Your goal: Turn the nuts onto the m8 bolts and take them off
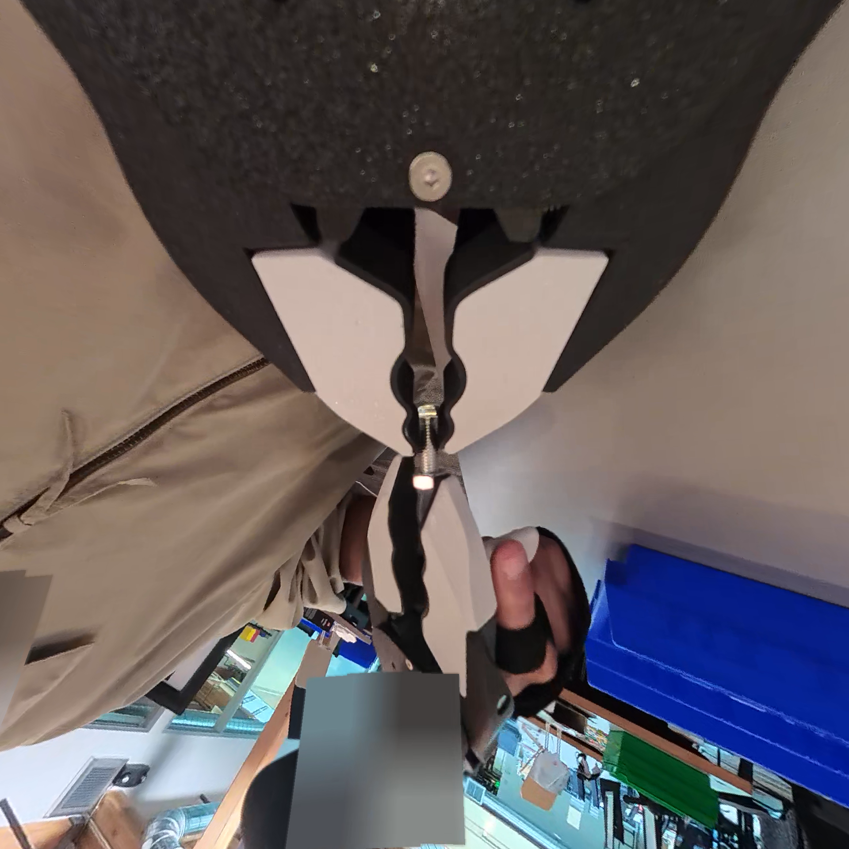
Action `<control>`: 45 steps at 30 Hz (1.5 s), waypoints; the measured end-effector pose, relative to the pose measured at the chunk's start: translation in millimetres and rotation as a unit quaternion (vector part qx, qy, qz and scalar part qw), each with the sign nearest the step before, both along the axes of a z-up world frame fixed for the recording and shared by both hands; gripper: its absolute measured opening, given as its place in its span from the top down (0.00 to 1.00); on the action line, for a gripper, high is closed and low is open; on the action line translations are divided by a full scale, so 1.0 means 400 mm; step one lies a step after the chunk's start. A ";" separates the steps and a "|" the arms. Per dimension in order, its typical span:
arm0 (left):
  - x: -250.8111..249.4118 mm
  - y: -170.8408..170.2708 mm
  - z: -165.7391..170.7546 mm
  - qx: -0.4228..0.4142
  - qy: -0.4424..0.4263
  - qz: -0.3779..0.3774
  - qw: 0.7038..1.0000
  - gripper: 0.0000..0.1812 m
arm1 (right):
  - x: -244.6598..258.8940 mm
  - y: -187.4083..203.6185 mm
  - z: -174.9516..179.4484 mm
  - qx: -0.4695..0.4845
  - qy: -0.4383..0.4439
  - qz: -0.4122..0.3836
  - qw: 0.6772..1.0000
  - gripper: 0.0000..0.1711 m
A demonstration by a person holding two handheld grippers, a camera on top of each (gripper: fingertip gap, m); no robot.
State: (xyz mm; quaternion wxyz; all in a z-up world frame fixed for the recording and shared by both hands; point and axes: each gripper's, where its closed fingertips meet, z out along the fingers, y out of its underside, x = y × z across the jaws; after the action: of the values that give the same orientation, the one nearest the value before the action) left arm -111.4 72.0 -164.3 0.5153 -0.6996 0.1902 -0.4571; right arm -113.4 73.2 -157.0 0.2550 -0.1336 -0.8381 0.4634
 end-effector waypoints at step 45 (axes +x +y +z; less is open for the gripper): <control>-0.018 0.017 -0.029 0.005 0.048 0.009 0.999 0.96 | -0.021 0.026 -0.032 0.053 -0.017 -0.065 0.996 0.92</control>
State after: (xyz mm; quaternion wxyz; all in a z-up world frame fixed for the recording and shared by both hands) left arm -118.6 78.8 -176.0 0.5129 -0.7202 0.2105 -0.4171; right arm -121.9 83.6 -169.6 0.2770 -0.1815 -0.8554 0.3983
